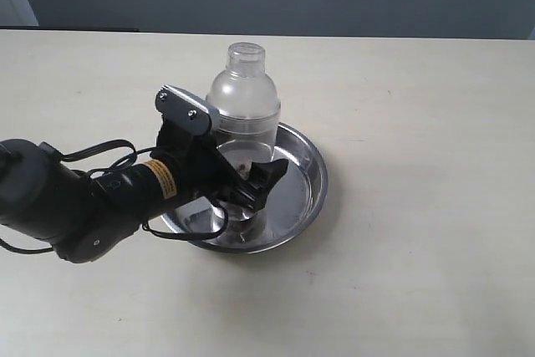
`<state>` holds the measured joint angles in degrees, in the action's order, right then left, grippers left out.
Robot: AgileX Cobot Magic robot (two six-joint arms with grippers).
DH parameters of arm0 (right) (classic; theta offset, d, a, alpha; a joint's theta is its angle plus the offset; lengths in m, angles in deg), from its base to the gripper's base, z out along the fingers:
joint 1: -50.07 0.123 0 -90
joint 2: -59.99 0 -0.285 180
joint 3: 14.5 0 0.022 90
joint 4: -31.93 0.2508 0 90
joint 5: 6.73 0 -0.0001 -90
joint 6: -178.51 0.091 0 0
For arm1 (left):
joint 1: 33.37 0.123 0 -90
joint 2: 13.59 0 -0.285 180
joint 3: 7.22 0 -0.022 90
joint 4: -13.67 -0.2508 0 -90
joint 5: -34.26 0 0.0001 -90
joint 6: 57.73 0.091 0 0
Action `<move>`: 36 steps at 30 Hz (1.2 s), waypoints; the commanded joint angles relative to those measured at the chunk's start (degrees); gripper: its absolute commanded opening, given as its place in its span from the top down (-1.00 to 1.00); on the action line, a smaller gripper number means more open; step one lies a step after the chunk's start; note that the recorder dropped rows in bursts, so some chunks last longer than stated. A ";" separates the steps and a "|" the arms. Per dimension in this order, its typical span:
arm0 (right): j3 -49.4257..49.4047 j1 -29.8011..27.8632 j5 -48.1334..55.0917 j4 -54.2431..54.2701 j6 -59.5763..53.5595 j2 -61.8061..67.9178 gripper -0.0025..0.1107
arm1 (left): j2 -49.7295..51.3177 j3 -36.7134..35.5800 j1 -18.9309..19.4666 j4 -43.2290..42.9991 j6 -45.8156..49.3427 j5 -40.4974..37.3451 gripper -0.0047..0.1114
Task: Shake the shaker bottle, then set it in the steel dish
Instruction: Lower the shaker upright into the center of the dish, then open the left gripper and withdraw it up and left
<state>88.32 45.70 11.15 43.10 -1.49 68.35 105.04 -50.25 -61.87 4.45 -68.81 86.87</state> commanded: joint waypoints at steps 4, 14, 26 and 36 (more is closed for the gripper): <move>-0.04 -0.18 -0.36 -0.11 0.00 -0.28 0.97 | -0.62 -0.22 0.35 -1.58 -0.42 -0.04 -0.75; -0.04 -0.18 -0.36 -0.11 0.00 -0.28 0.97 | -3.32 -2.55 0.35 0.61 -0.94 0.05 -0.75; -0.04 -0.18 -0.36 -0.11 0.00 -0.28 0.97 | -8.80 -4.14 0.35 0.68 -1.96 0.31 -0.75; -0.04 -0.18 -0.36 -0.11 0.00 -0.28 0.97 | -14.83 -4.14 0.35 0.76 -1.56 -4.26 -0.75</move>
<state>88.32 45.70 11.15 43.10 -1.49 68.35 91.78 -54.21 -61.87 4.74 -70.52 83.53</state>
